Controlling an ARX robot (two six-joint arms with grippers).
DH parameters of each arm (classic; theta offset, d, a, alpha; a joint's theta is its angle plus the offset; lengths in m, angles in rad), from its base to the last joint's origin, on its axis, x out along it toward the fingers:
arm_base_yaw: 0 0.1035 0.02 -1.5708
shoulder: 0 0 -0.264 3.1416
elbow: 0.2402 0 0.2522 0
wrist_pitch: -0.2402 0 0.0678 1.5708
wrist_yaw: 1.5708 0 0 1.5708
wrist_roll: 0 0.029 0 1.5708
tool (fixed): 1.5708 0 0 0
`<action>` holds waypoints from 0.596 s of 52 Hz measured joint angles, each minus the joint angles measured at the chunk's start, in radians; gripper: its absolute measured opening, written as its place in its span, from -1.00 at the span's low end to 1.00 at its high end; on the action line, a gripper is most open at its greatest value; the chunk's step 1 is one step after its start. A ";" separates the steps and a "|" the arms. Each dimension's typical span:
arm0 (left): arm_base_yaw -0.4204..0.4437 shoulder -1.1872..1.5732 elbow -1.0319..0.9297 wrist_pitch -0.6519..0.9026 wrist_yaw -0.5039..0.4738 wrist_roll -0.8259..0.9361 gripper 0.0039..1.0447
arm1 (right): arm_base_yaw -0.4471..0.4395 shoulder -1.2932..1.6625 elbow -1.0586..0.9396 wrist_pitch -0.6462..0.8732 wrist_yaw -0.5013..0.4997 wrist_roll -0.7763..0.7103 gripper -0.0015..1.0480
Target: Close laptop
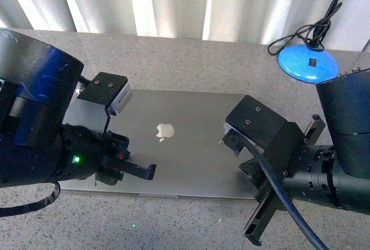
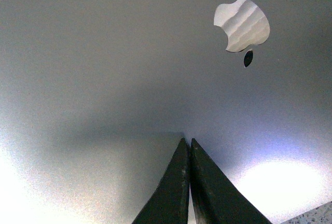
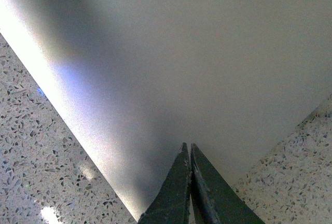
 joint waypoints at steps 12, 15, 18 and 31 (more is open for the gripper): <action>0.003 0.008 -0.010 0.021 0.003 -0.011 -0.94 | 0.007 0.000 0.003 -0.008 0.006 0.000 -0.98; 0.003 0.010 -0.013 0.026 0.004 -0.013 -0.94 | 0.008 0.002 0.003 -0.008 0.006 0.000 -0.98; 0.006 0.012 -0.016 0.029 0.005 -0.014 -0.94 | 0.010 0.007 0.004 -0.008 0.009 0.001 -0.98; 0.021 0.012 -0.024 0.041 0.005 -0.014 -0.94 | 0.015 0.028 0.004 -0.005 0.019 0.007 -0.98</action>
